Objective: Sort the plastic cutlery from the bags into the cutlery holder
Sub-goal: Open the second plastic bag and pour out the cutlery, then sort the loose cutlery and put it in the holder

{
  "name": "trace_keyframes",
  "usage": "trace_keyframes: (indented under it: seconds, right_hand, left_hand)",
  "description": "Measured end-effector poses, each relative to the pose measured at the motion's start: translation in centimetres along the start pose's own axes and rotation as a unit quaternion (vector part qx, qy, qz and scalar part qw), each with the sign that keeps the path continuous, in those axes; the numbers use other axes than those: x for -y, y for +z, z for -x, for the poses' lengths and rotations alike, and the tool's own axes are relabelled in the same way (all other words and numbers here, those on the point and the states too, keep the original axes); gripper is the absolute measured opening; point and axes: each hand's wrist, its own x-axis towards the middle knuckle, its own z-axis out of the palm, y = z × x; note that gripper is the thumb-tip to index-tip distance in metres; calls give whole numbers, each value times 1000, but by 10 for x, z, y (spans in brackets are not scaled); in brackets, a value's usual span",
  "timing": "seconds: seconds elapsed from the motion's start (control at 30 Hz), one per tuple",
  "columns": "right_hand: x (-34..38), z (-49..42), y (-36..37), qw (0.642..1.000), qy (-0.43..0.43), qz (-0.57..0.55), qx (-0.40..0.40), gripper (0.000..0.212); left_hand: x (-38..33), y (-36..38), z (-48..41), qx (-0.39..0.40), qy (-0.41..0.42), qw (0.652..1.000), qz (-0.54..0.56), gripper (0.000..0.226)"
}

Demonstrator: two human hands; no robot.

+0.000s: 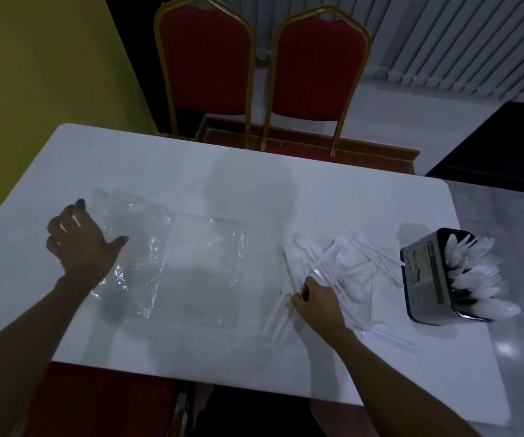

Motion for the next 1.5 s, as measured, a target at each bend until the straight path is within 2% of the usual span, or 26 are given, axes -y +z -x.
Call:
trace_keyframes:
  seconds: [0.07,0.13,0.2,0.27,0.33,0.4,0.43,0.7,0.9,1.07,1.13,1.23,1.3,1.4,1.5]
  right_hand:
    - [-1,4,7,1000,18,-5,14,27]
    - [3,7,13,999,46,2,27,33]
    - [7,13,16,997,74,14,17,40]
    - [12,19,21,996,83,20,1,54]
    - [16,26,26,996,80,24,14,75]
    - [17,29,32,995,84,33,44,89]
    - [17,29,34,995,79,38,53,89]
    - [30,5,38,999,18,13,35,56]
    - [38,-14,30,997,-25,69,3,49]
    - [39,-29,25,1000,-11,19,-11,54]
    - [34,-28,18,999,-3,0,-37,52]
    - [10,-21,2,989,-9,80,-126,37]
    - [-11,-16,-10,982,40,110,-149,33]
    - [-33,-7,-17,978,96,133,-131,34]
    - [-44,-3,-14,989,52,110,-86,39]
  left_hand:
    - [-18,25,18,20,77,997,-6,82]
    - [-43,56,51,110,147,982,47,67]
    - [-76,77,89,196,191,959,71,69]
    - [-103,89,122,261,193,945,41,68]
    - [-112,105,142,307,158,939,13,75]
    - [-108,115,149,308,148,940,-7,80]
    - [-102,120,149,302,145,942,-10,80]
    - [-41,120,100,268,139,953,-23,71]
    - [-32,120,88,284,164,945,-19,75]
    - [-32,120,86,240,200,950,-28,83]
    - [-46,120,89,207,211,955,-8,84]
    - [-82,119,103,188,230,952,68,73]
    - [-111,120,116,203,236,941,134,62]
    - [-157,121,137,249,228,920,198,57]
    - [-197,125,151,302,227,901,212,70]
